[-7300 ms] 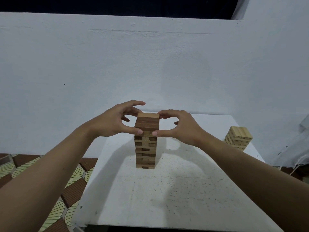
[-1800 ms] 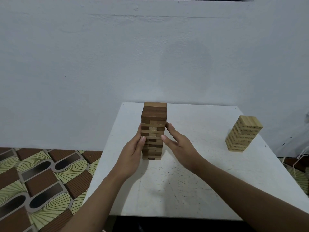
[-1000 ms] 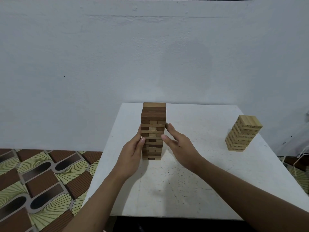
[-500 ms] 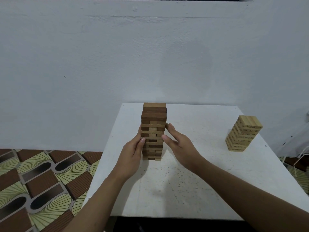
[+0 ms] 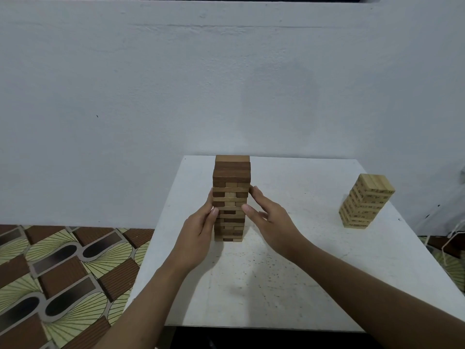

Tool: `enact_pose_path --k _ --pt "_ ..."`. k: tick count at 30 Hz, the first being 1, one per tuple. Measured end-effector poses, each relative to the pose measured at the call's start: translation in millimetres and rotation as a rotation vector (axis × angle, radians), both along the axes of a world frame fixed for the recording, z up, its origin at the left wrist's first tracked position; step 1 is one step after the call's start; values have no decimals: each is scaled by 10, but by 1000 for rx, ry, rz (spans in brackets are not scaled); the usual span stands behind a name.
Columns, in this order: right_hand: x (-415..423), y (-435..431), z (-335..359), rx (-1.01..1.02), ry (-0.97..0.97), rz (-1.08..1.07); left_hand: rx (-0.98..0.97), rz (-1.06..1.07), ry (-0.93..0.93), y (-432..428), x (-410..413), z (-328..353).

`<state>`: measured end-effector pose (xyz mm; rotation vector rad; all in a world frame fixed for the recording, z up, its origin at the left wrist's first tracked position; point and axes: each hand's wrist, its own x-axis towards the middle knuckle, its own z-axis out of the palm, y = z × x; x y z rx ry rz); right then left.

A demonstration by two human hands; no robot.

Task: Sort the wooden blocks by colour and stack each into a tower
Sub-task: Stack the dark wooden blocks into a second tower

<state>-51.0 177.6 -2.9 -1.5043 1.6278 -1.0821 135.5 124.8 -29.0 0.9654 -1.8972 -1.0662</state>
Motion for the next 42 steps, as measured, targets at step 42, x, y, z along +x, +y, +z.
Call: enact_pose_path --k 42 --pt "-2089 1393 -412 -12 330 -463 105 -243 -236 595 -1563 -229"
